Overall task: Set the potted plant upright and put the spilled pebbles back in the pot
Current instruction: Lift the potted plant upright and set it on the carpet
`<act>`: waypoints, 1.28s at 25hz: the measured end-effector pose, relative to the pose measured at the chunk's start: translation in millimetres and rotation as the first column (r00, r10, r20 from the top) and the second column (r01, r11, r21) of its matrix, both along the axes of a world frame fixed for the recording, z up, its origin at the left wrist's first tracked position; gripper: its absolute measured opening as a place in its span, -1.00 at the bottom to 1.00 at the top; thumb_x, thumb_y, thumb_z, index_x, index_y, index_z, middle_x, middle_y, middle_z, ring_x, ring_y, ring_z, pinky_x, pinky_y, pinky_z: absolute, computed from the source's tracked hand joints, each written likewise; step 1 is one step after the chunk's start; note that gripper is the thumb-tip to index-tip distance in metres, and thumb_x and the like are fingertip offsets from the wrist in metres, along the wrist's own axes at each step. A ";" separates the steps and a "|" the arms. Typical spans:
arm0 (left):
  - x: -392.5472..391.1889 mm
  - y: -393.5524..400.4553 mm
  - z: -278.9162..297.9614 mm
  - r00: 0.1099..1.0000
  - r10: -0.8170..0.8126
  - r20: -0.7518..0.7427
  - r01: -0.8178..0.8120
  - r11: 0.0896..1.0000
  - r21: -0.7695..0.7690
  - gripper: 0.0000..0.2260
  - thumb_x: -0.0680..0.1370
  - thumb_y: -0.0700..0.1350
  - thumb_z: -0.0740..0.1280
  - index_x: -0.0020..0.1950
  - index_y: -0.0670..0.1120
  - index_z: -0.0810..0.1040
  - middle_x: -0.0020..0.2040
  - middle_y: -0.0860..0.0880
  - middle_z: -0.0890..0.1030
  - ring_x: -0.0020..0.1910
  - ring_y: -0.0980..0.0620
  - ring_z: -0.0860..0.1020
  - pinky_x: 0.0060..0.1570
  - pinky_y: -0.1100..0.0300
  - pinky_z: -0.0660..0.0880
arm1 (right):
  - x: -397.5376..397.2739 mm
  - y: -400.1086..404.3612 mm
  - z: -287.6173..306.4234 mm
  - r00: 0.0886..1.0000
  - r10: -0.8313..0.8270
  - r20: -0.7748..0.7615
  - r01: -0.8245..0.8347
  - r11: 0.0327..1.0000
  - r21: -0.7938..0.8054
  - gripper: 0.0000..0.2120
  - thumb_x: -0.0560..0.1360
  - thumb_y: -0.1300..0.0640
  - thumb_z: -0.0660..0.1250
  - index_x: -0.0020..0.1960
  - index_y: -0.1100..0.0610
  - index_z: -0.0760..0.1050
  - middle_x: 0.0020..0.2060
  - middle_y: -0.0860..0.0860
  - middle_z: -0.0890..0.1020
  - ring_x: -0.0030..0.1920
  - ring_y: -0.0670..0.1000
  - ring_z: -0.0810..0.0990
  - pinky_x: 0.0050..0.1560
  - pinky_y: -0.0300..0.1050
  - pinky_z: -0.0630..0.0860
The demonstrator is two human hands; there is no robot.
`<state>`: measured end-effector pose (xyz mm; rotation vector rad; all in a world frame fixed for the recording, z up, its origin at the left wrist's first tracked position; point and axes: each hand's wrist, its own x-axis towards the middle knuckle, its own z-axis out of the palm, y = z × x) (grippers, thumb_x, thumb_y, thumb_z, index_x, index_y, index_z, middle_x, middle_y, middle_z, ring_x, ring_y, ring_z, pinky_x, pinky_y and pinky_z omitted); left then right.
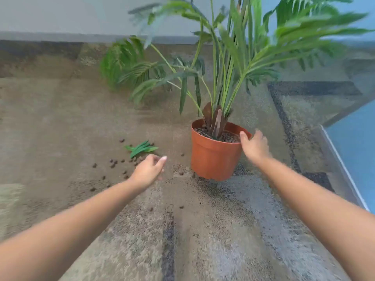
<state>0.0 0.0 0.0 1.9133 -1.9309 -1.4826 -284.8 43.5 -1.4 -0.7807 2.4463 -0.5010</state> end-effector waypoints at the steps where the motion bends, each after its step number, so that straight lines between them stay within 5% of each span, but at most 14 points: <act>1: -16.6 -10.3 -14.5 0.999 -0.041 0.011 0.041 0.999 0.016 -0.55 0.58 0.15 0.06 0.20 -0.19 0.42 -0.05 -0.06 0.58 -0.21 0.01 0.57 -0.12 0.08 0.54 | -10.9 -6.7 -12.9 0.996 -0.056 0.065 0.056 0.998 0.010 -0.38 0.50 -0.14 0.20 0.43 0.18 0.20 0.32 0.21 0.39 0.24 0.23 0.44 0.20 0.08 0.40; 2: -31.9 -20.2 -24.0 0.998 -0.064 0.005 0.063 0.997 0.045 -0.53 0.57 0.18 0.04 0.09 -0.19 0.47 -0.06 -0.09 0.60 -0.21 -0.02 0.57 -0.15 0.09 0.54 | -22.6 -13.6 -20.1 0.982 -0.085 0.171 0.083 0.996 0.020 -0.46 0.46 -0.12 0.26 0.33 0.16 0.34 0.16 0.17 0.50 0.03 0.16 0.54 0.00 -0.01 0.51; 4: -65.0 -47.2 -33.8 0.998 -0.029 -0.056 0.038 0.983 0.178 -0.47 0.54 0.26 0.00 -0.11 -0.18 0.47 -0.10 -0.14 0.61 -0.19 -0.09 0.58 -0.12 0.02 0.55 | -47.4 -30.7 -23.5 0.920 -0.064 0.388 0.007 0.989 0.146 -0.70 0.41 -0.11 0.32 -0.02 0.09 0.44 -0.28 0.02 0.47 -0.41 -0.03 0.41 -0.44 -0.25 0.36; 8: -102.3 -82.7 -35.5 0.984 0.065 -0.165 0.002 0.927 0.376 -0.46 0.54 0.29 -0.05 -0.13 -0.19 0.37 -0.28 -0.17 0.55 -0.40 -0.08 0.57 -0.31 0.05 0.50 | -74.4 -48.9 -28.9 0.883 0.027 0.468 -0.227 0.899 0.376 -0.66 0.48 -0.10 0.26 -0.34 0.08 0.29 -0.65 -0.07 0.29 -0.68 -0.11 0.22 -0.63 -0.39 0.17; 13: -116.6 -96.6 -25.1 0.993 -0.113 -0.042 0.120 0.910 0.398 -0.52 0.54 0.24 -0.01 -0.20 -0.17 0.36 -0.43 -0.11 0.57 -0.48 -0.07 0.60 -0.35 0.10 0.51 | -62.6 -61.0 -21.0 0.938 0.187 0.291 -0.316 0.806 0.500 -0.70 0.52 0.15 0.01 -0.40 0.08 0.21 -0.72 -0.07 0.21 -0.73 -0.12 0.12 -0.64 -0.41 0.07; 17: -123.2 -87.1 -10.6 0.988 -0.144 0.047 0.113 0.907 0.405 -0.63 0.58 0.01 -0.02 0.02 -0.25 0.43 -0.42 -0.15 0.63 -0.44 -0.09 0.65 -0.50 0.13 0.55 | -57.4 -48.7 -18.6 0.936 0.204 0.286 -0.316 0.846 0.430 -0.68 0.53 0.17 -0.01 -0.40 0.10 0.22 -0.72 -0.06 0.23 -0.70 -0.12 0.12 -0.57 -0.32 0.06; 24: -124.9 -72.3 -9.1 0.990 -0.094 0.102 0.067 0.967 0.246 -0.61 0.61 -0.11 -0.06 0.20 -0.33 0.39 -0.56 -0.17 0.57 -0.59 -0.05 0.59 -0.60 0.17 0.53 | -53.8 -36.9 -26.0 0.932 0.249 0.265 -0.321 0.906 0.276 -0.68 0.54 0.19 0.01 -0.35 0.16 0.36 -0.72 -0.05 0.32 -0.71 -0.12 0.19 -0.57 -0.31 0.10; 32: -142.4 -104.2 -6.7 0.993 -0.098 0.061 0.092 0.991 0.100 -0.66 0.62 -0.12 -0.11 -0.09 -0.26 0.38 -0.57 -0.15 0.57 -0.56 -0.06 0.61 -0.57 0.16 0.54 | -72.3 -61.6 -16.8 0.957 0.224 0.186 -0.239 0.969 0.062 -0.77 0.50 0.27 0.07 -0.28 0.18 0.41 -0.71 0.00 0.35 -0.69 -0.10 0.19 -0.58 -0.32 0.10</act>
